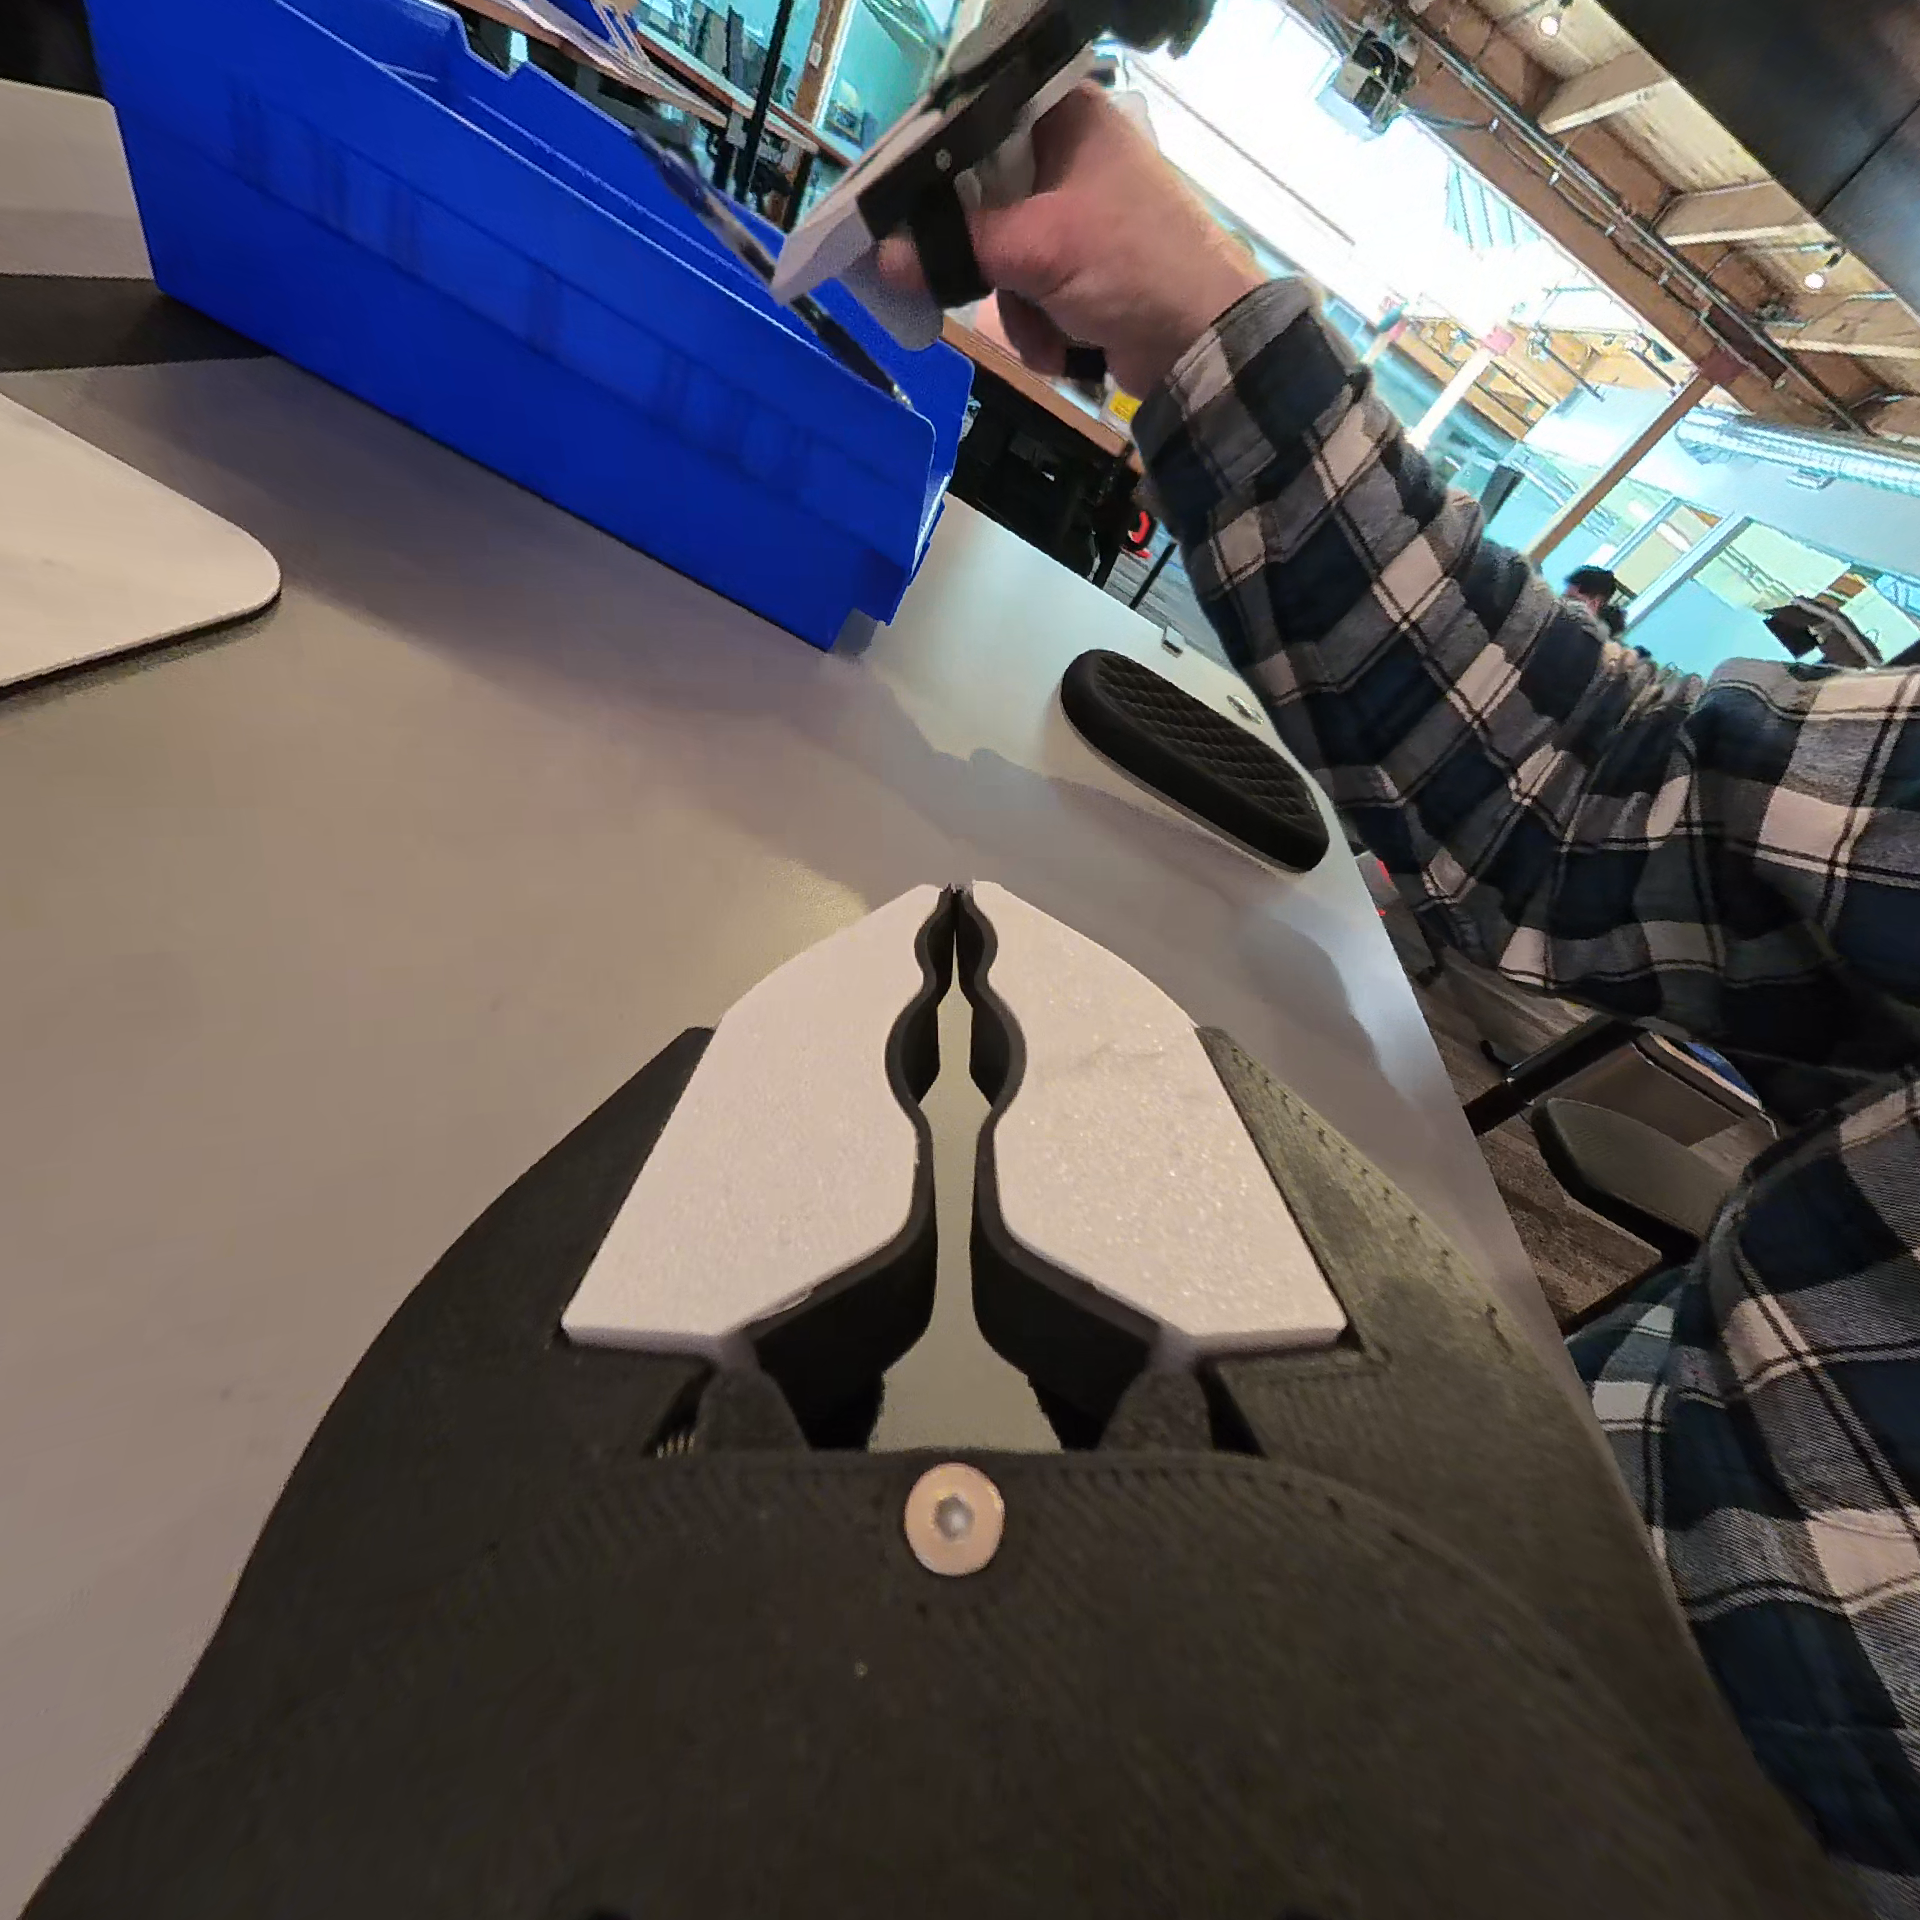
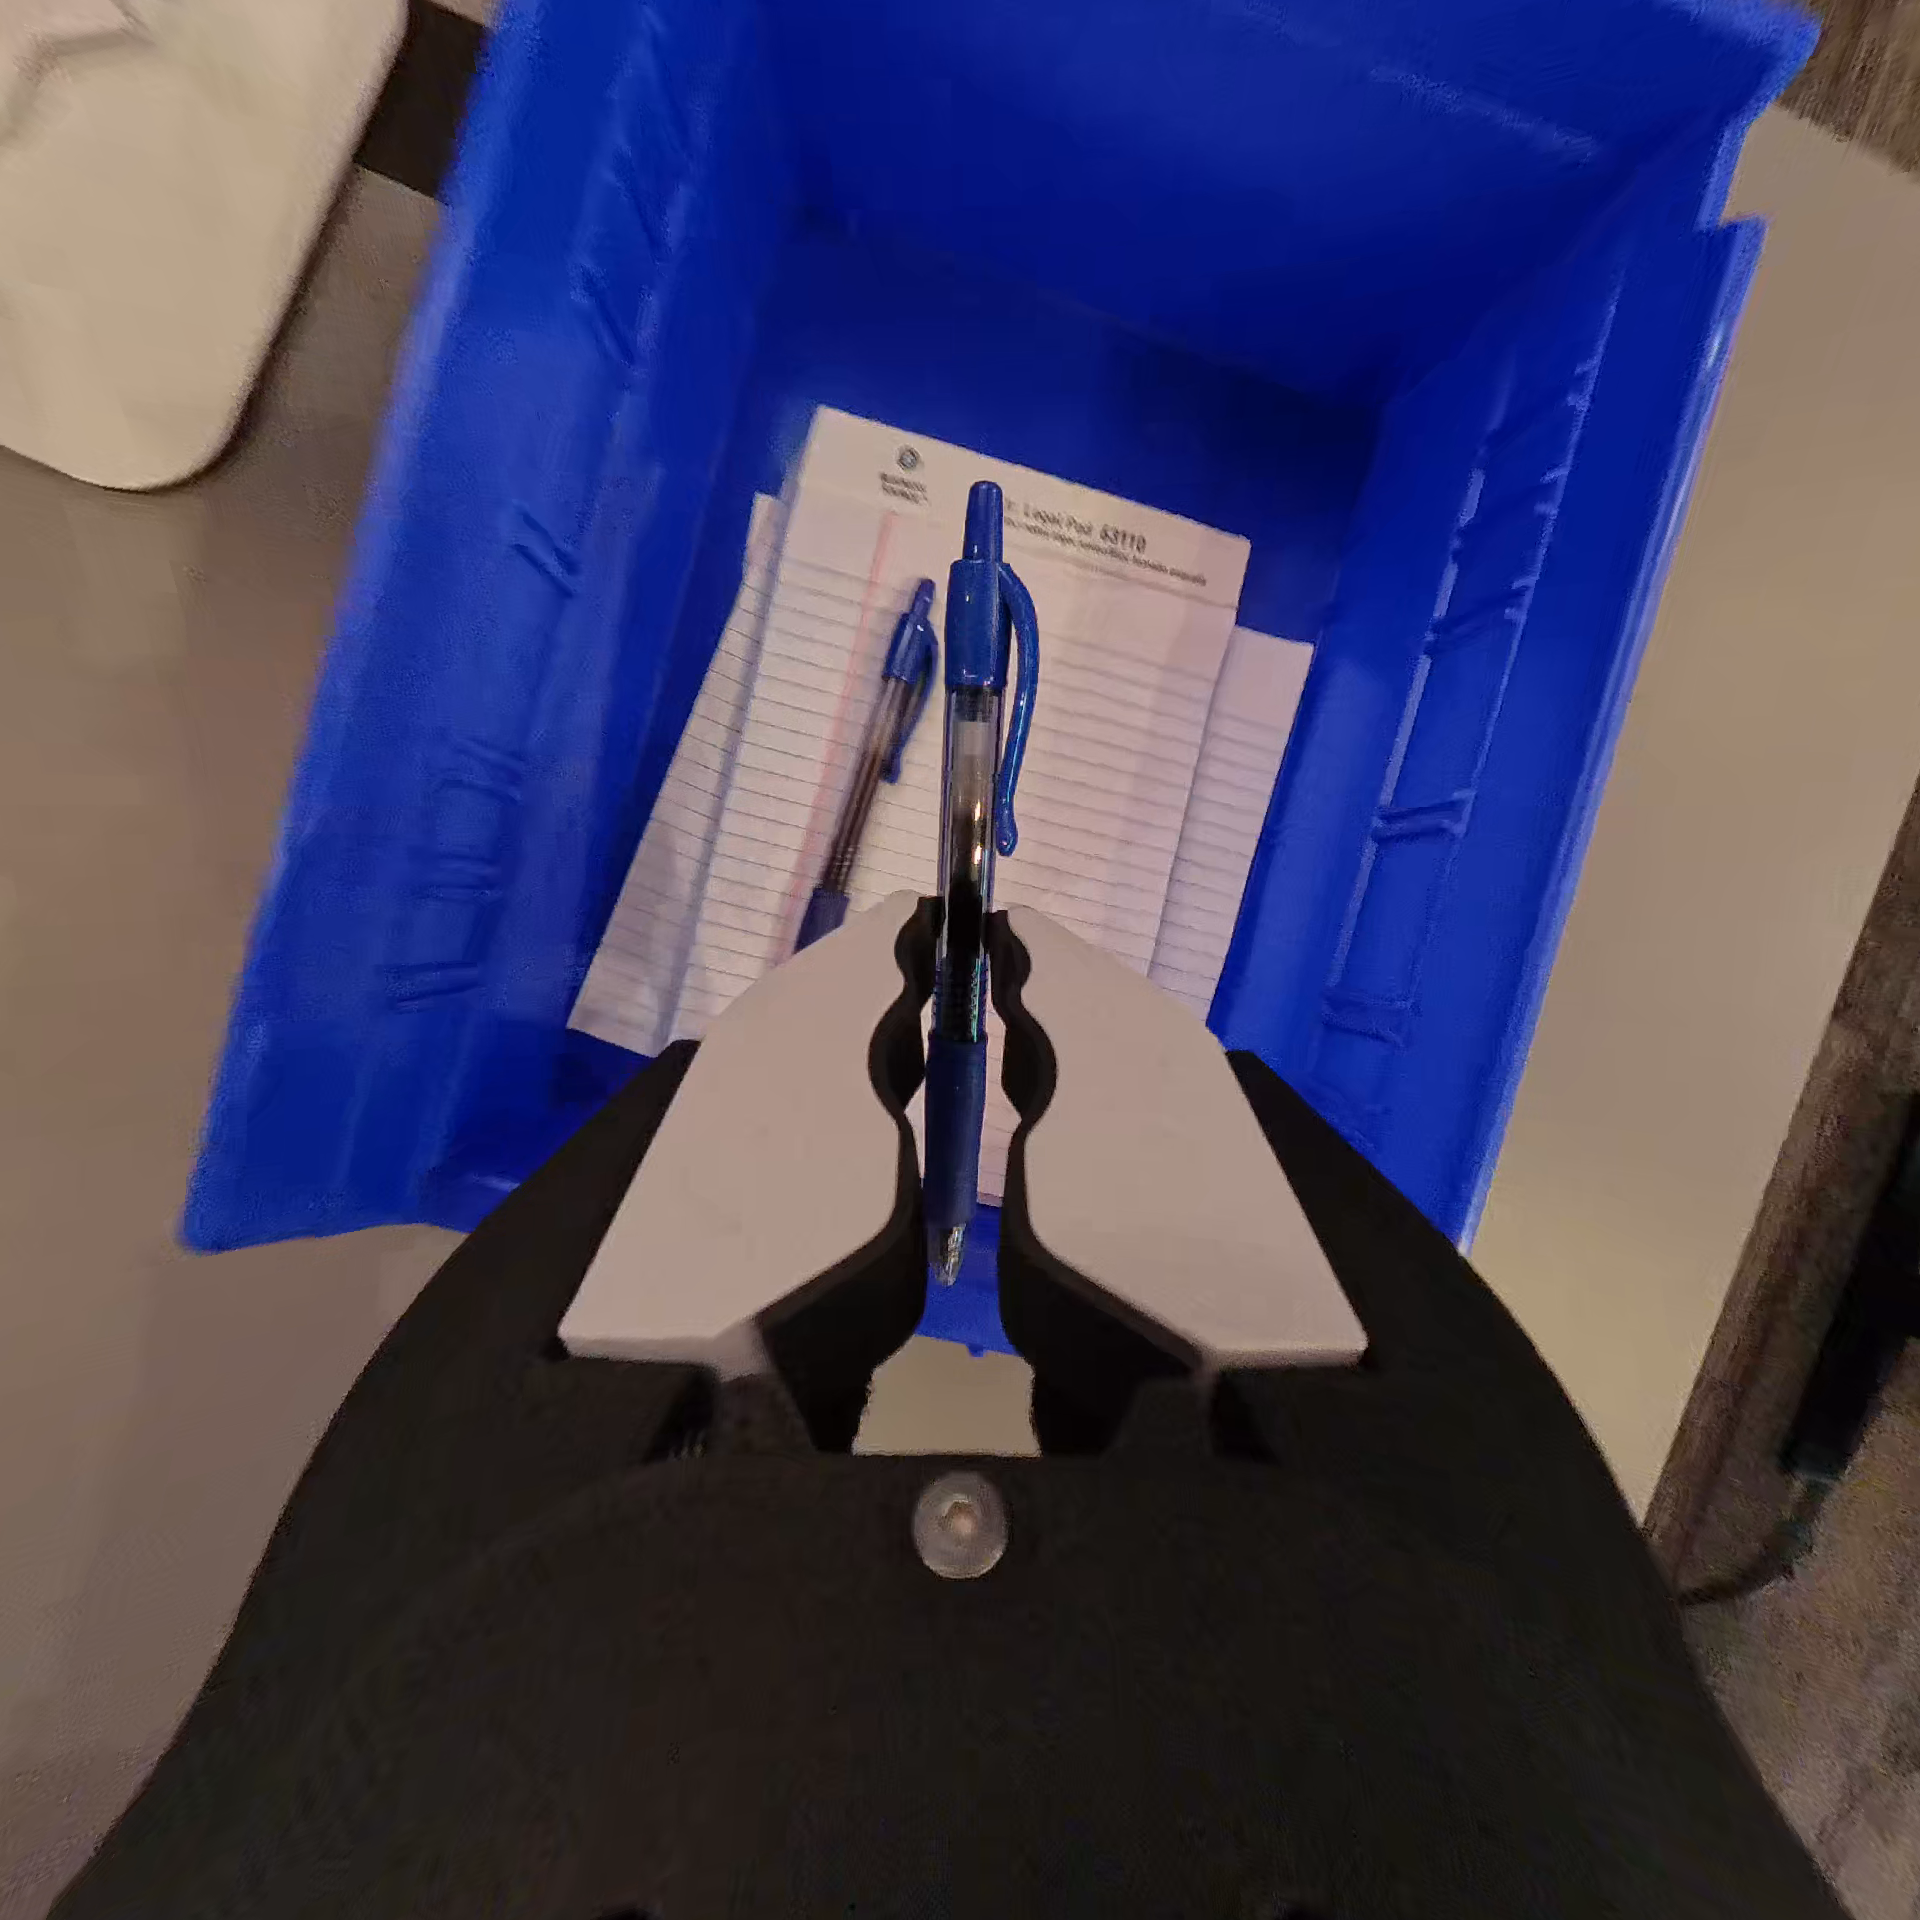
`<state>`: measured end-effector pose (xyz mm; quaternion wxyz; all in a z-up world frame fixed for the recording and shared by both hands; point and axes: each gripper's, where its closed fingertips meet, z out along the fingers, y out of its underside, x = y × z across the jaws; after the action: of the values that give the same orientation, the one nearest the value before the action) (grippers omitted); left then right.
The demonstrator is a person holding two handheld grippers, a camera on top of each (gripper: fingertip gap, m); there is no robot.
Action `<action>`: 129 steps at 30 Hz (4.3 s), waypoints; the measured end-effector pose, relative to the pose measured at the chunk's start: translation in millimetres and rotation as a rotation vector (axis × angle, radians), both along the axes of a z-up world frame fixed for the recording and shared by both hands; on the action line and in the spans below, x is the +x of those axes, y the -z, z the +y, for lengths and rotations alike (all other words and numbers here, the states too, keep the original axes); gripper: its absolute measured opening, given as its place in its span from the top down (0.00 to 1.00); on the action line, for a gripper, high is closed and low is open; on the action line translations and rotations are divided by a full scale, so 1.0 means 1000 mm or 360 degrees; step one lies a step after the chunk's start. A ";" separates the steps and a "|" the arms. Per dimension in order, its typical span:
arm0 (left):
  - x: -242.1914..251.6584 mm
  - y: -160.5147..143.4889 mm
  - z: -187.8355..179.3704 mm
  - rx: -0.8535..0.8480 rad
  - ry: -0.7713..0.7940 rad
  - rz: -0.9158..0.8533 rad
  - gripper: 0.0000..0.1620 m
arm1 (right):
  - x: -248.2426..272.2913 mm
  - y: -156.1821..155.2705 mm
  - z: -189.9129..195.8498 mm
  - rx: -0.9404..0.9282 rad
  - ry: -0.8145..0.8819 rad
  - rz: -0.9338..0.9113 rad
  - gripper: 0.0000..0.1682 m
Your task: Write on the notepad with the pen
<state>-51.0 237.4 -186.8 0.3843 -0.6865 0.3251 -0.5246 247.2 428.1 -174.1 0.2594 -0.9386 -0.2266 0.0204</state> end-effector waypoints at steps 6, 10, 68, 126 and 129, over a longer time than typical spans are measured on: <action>0.000 0.000 0.000 -0.0005 0.0004 0.0000 1.00 | 0.009 0.040 0.010 -0.0184 0.0090 0.0066 0.94; 0.000 0.000 0.000 -0.0006 0.0005 -0.0001 1.00 | 0.012 0.058 0.015 -0.0235 0.0138 0.0104 0.94; 0.003 0.003 -0.002 0.0024 0.0021 0.0063 1.00 | -0.230 0.033 -0.091 0.0805 -0.0845 0.0079 0.97; 0.002 0.004 0.000 0.0021 -0.0015 0.0079 0.92 | -0.224 0.032 -0.088 0.0856 -0.0809 0.0035 0.90; 0.002 0.004 0.000 0.0022 -0.0016 0.0079 0.92 | -0.224 0.032 -0.087 0.0853 -0.0803 0.0042 0.89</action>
<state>-48.7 237.0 -191.1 0.3835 -0.6982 0.3348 -0.5033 23.5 340.7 -206.2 0.4858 -0.7516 -0.4448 0.0358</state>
